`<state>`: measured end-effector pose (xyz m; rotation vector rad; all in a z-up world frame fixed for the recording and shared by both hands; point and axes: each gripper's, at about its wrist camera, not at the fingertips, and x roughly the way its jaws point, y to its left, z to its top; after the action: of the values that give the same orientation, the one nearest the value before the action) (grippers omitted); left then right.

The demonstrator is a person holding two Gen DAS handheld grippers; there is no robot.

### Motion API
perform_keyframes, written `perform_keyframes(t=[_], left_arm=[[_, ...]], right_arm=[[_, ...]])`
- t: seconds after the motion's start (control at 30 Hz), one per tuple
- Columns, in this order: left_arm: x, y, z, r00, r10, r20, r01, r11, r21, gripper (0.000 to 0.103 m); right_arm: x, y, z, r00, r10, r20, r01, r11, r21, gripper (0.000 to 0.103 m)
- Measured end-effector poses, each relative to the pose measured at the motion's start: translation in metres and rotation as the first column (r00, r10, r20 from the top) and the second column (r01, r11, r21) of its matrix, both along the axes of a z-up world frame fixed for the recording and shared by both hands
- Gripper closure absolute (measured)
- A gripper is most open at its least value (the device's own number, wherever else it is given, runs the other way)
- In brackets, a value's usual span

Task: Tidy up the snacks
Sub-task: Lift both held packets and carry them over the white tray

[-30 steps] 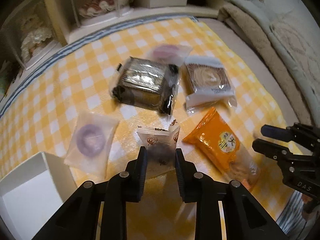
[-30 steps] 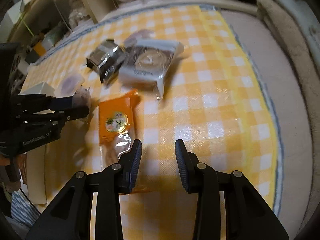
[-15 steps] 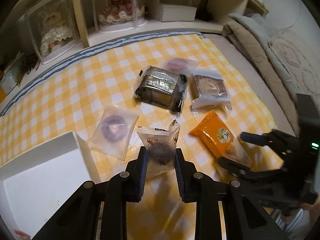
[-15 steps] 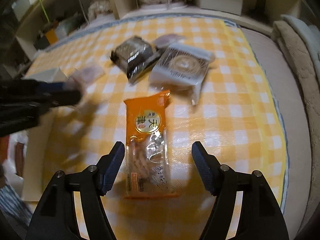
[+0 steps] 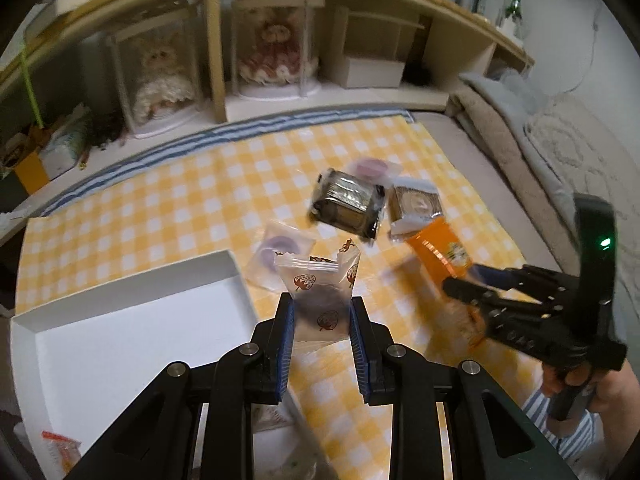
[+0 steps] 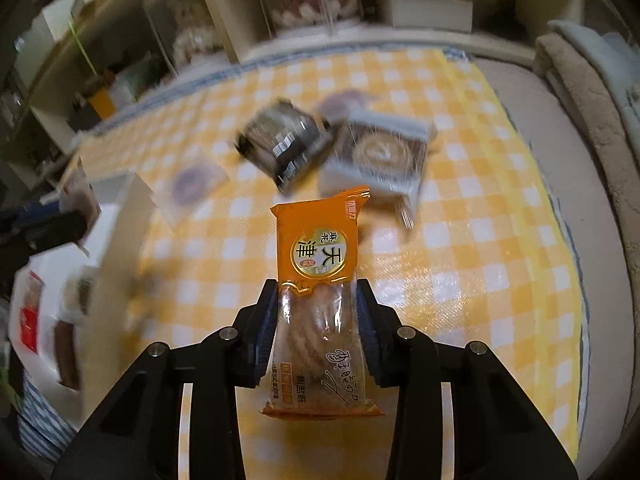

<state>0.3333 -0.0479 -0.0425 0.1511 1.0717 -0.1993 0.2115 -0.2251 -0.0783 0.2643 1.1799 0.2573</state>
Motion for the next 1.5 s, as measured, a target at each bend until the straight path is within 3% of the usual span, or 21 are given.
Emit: perform_keyframes(t=[0.37,0.63,0.97,1.13,1.27,1.5], left_arm=[[-0.061,0.044,0.064,0.995,0.068,0.076,-0.065,0.997,-0.041,0.077],[-0.111,0.081,0.113,0.98,0.131,0.15,-0.118,0.989,-0.091,0.077],[-0.166,0.146,0.152,0.961,0.19,0.2,-0.172,0.98,-0.104,0.077],[-0.167,0.188,0.15,0.948,0.249,0.197,-0.229,0.966,-0.12,0.077],[-0.162,0.22,0.133,0.944,0.293,0.149,-0.277,0.953,-0.119,0.077],[-0.136,0.252,0.091,0.941,0.337,0.008,-0.334,0.937,-0.102,0.077]], right_arm=[[-0.026,0.004,0.075,0.988,-0.028,0.149,0.015,0.996,0.087,0.065],[-0.041,0.022,0.108,0.977,-0.018,0.213,-0.013,0.989,0.145,0.065],[-0.041,0.084,0.134,0.967,0.055,0.25,-0.109,0.972,0.21,0.065],[-0.033,0.131,0.137,0.967,0.09,0.239,-0.151,0.956,0.253,0.065],[-0.025,0.171,0.132,0.971,0.102,0.218,-0.164,0.943,0.29,0.065],[-0.009,0.245,0.088,0.992,0.113,0.065,-0.129,0.907,0.402,0.065]])
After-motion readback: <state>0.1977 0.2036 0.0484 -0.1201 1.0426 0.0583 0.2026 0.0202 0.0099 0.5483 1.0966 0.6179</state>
